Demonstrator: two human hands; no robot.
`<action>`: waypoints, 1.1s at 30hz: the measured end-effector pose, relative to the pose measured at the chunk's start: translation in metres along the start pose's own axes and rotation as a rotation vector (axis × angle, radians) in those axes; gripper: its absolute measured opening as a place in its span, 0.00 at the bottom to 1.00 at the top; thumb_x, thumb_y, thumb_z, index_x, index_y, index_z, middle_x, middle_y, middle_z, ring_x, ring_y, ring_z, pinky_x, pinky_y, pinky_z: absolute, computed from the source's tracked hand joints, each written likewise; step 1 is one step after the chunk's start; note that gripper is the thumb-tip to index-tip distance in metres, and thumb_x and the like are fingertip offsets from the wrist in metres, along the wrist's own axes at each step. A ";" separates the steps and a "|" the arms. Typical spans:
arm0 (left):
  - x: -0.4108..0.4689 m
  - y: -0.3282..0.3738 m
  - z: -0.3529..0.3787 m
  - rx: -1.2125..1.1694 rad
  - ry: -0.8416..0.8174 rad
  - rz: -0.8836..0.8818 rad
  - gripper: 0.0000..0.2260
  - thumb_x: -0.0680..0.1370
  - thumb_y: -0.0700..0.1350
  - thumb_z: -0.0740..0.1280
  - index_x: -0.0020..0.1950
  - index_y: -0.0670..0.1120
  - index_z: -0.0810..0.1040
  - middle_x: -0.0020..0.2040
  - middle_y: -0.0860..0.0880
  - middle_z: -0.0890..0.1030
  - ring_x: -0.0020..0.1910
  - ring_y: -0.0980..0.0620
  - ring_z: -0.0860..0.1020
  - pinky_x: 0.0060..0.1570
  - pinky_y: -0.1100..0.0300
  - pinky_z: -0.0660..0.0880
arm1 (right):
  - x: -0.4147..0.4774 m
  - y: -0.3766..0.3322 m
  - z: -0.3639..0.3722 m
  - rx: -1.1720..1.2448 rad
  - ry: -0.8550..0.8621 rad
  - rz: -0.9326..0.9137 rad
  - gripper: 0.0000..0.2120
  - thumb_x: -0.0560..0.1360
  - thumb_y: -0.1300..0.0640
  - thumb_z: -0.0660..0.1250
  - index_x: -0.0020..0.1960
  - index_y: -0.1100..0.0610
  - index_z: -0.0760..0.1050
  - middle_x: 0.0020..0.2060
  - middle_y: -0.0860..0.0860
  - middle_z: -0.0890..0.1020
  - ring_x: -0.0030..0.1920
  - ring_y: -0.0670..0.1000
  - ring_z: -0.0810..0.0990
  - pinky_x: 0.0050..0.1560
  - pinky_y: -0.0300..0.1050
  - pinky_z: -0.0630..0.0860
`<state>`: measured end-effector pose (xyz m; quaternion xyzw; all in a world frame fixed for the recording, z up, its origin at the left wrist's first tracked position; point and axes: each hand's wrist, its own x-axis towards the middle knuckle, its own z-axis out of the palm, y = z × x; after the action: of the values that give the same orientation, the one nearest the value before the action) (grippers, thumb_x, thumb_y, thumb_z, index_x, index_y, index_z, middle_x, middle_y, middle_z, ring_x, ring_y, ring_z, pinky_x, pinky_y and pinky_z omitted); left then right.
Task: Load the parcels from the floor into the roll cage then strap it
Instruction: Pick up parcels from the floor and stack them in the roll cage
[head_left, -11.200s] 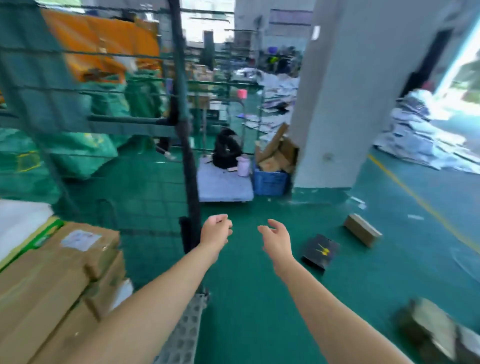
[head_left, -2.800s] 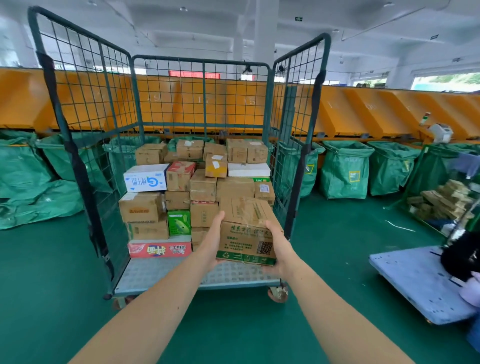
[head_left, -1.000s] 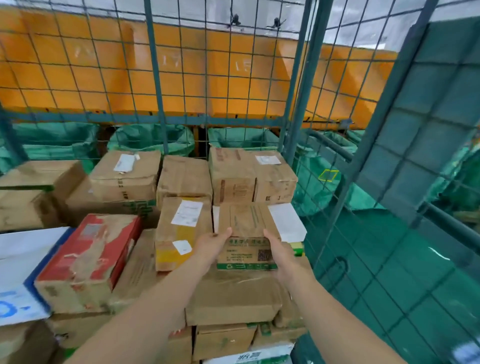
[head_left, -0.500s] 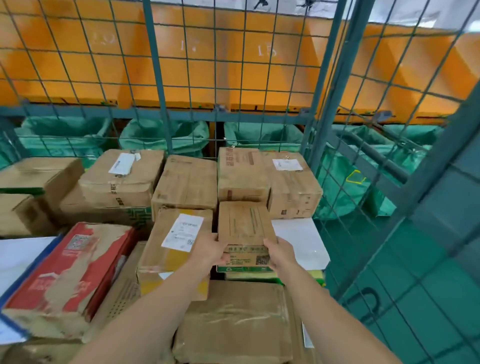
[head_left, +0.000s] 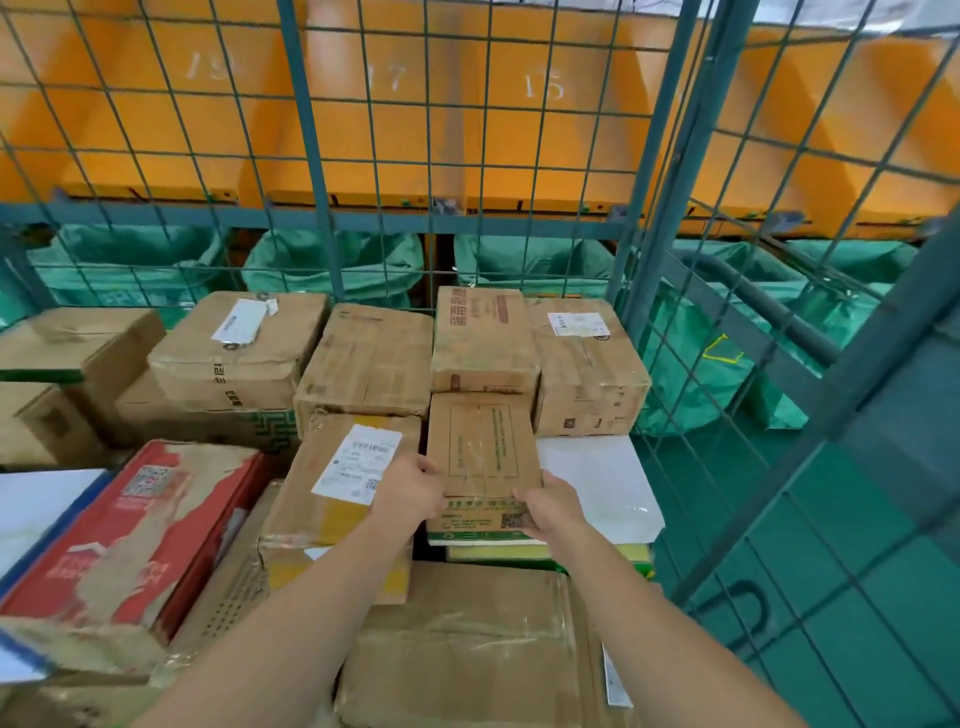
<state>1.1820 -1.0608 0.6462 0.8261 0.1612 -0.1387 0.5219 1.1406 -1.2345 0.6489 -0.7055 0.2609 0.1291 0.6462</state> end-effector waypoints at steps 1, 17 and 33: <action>-0.006 0.003 -0.001 -0.011 0.002 0.003 0.06 0.75 0.40 0.62 0.48 0.49 0.73 0.42 0.44 0.82 0.35 0.45 0.82 0.44 0.48 0.81 | -0.004 -0.001 -0.001 0.000 -0.017 0.010 0.13 0.80 0.60 0.63 0.65 0.53 0.72 0.56 0.52 0.81 0.56 0.52 0.79 0.61 0.49 0.77; -0.116 0.018 -0.020 -0.113 -0.381 0.164 0.04 0.82 0.41 0.60 0.55 0.47 0.71 0.53 0.46 0.76 0.53 0.47 0.77 0.46 0.57 0.77 | -0.136 0.024 0.011 0.246 0.419 -0.156 0.23 0.80 0.57 0.64 0.74 0.55 0.68 0.70 0.52 0.72 0.65 0.55 0.73 0.63 0.52 0.73; -0.351 -0.096 0.041 0.107 -1.102 0.355 0.08 0.80 0.42 0.62 0.42 0.50 0.73 0.41 0.50 0.75 0.39 0.52 0.77 0.38 0.60 0.73 | -0.411 0.219 0.029 0.713 1.297 -0.133 0.16 0.77 0.58 0.65 0.65 0.55 0.73 0.50 0.49 0.79 0.48 0.50 0.78 0.61 0.56 0.75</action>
<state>0.8209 -1.1014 0.6901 0.6716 -0.2824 -0.4664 0.5017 0.6865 -1.1295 0.6740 -0.4017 0.5728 -0.4455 0.5587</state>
